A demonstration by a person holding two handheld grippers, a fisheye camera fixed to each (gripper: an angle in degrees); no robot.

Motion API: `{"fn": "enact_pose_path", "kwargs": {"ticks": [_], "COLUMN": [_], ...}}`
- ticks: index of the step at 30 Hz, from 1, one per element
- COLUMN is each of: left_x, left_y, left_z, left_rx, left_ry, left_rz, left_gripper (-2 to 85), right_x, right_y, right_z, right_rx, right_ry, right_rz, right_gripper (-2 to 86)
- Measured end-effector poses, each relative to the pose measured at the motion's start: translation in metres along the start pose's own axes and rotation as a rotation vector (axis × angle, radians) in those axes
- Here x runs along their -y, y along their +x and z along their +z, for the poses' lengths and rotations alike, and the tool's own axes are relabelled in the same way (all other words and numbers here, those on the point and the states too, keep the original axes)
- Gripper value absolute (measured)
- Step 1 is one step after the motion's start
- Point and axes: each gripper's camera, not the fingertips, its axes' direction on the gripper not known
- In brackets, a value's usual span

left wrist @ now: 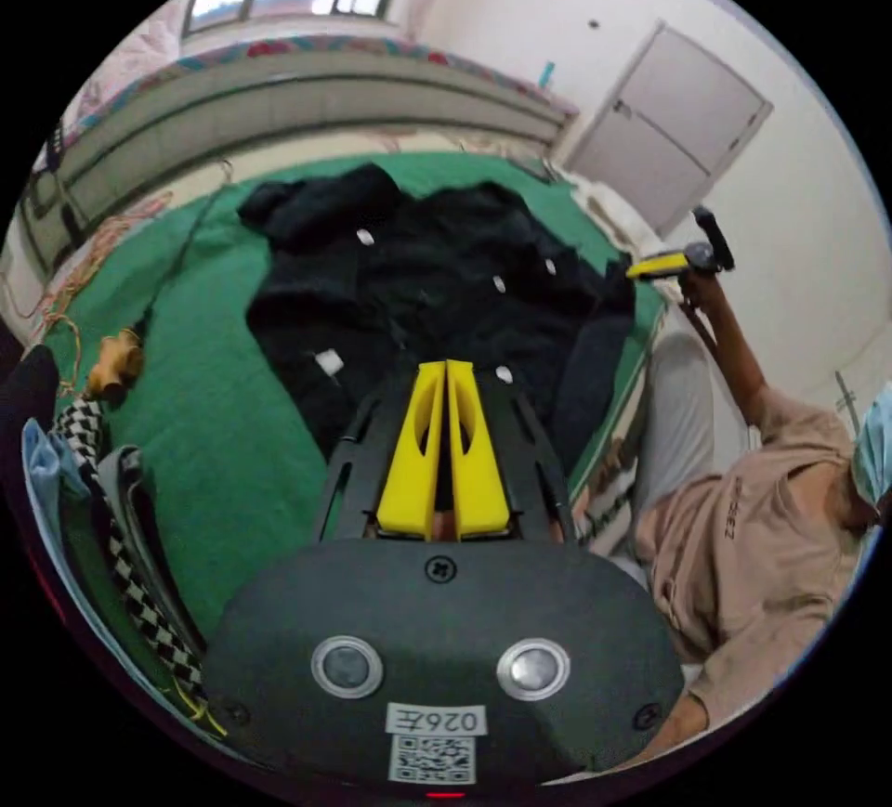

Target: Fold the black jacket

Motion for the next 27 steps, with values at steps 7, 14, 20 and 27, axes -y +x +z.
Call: {"fn": "enact_pose_path", "kwargs": {"ticks": [7,14,20,27], "left_x": [0.091,0.166,0.159,0.208], "left_y": [-0.089,-0.147,-0.112,-0.147], "left_z": [0.028,0.156,0.078,0.045], "left_rx": [0.153,0.143,-0.086,-0.072], "left_ry": [0.195,-0.155,0.087,0.279], "left_rz": [-0.168,-0.298,-0.071,-0.113], "left_gripper": [24.6,17.1,6.2,12.6], "right_x": [0.08,0.187,0.155,0.189], "right_y": [0.105,0.178,0.163,0.241], "right_z": [-0.023,0.1,0.005,-0.046], "right_rx": [0.053,0.141,0.106,-0.03], "right_ry": [0.339,0.069,0.338,0.412], "right_rz": [0.229,0.357,0.079,0.161], "right_gripper": [8.1,8.8,-1.1,6.7]}}
